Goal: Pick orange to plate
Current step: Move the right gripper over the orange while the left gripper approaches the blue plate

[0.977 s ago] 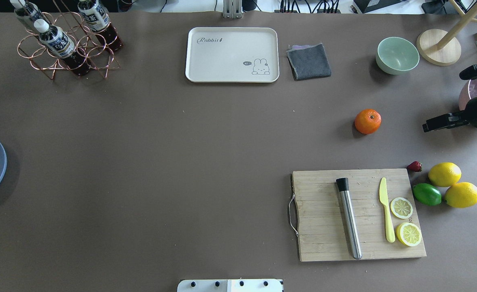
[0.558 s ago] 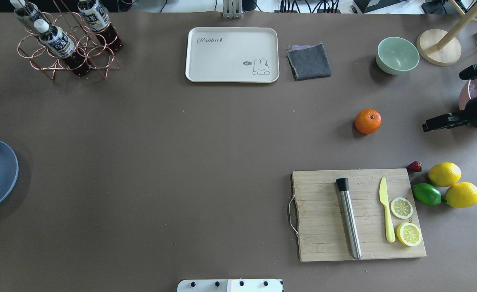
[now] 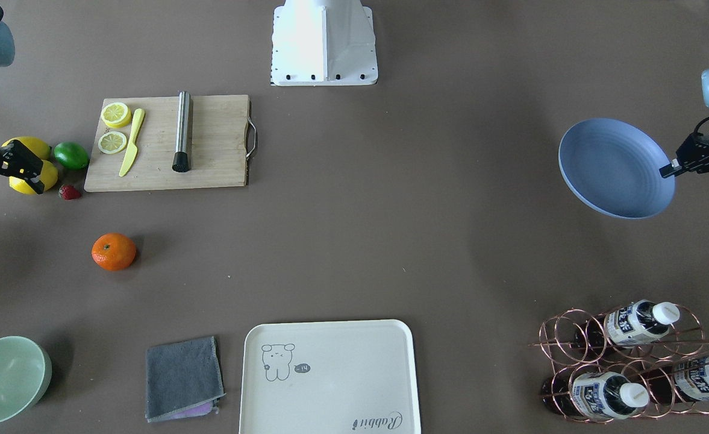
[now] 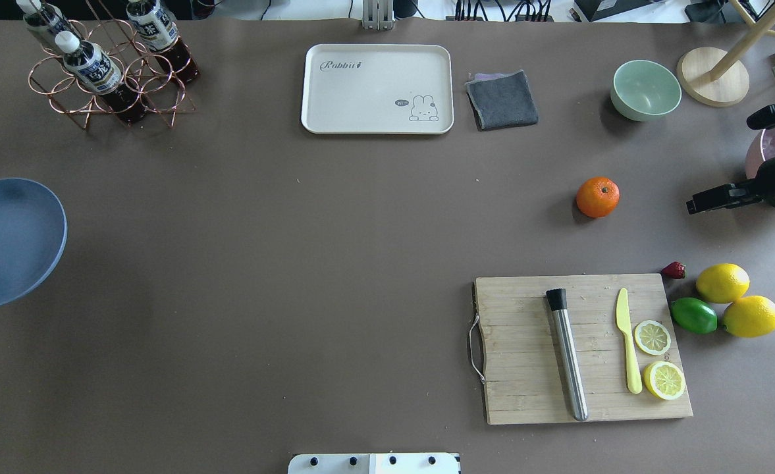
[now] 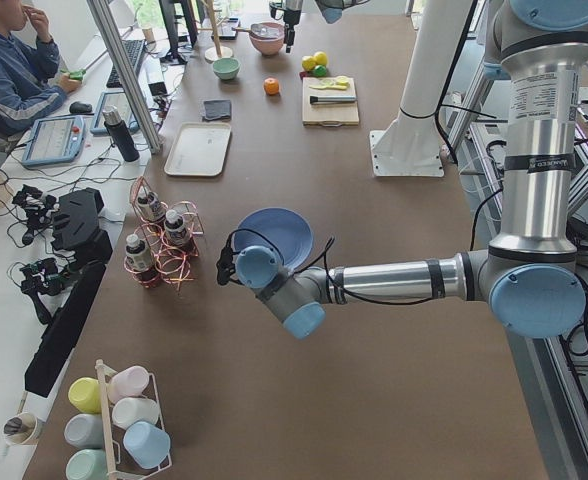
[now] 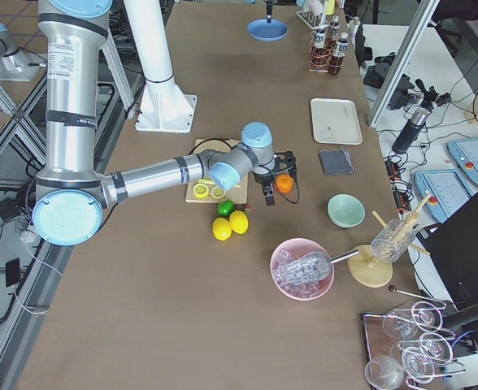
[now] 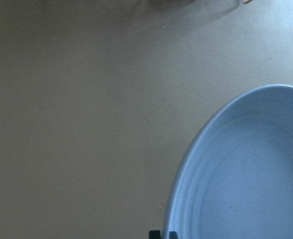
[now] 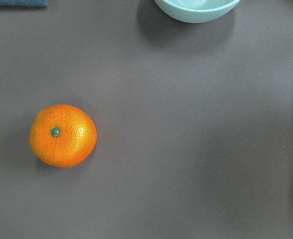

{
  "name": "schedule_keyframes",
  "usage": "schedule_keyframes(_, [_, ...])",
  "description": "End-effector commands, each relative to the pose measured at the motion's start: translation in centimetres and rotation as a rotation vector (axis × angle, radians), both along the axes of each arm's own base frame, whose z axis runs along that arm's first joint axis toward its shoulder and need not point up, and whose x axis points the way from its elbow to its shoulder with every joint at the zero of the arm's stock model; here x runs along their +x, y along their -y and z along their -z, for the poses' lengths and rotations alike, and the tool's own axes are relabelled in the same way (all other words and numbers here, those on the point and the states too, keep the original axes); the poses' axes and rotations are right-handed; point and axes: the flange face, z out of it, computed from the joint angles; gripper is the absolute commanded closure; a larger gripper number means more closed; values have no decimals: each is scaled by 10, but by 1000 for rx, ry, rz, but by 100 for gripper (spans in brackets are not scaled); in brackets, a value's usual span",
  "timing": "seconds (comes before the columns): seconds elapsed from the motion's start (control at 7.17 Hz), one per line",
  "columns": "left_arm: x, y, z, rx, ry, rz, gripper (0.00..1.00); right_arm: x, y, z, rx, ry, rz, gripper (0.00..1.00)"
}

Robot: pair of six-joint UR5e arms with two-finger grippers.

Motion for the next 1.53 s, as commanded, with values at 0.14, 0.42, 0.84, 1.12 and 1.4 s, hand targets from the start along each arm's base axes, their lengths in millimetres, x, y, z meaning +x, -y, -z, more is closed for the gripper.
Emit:
schedule_keyframes(0.14, [217,0,201,-122,-85,109,100,-1,0,0,-4,3,3,0])
schedule_keyframes(0.42, [341,-31,255,-125,-15,131,100,-2,1,-1,-7,3,3,0])
schedule_keyframes(0.84, [442,-34,288,-134,112,162,100,-2,1,-1,-10,5,5,0])
schedule_keyframes(1.12, [453,-40,280,-128,109,153,100,-2,1,-1,-11,6,3,0])
schedule_keyframes(1.4, [459,-49,285,-109,99,156,1,-4,4,2,-4,9,4,0])
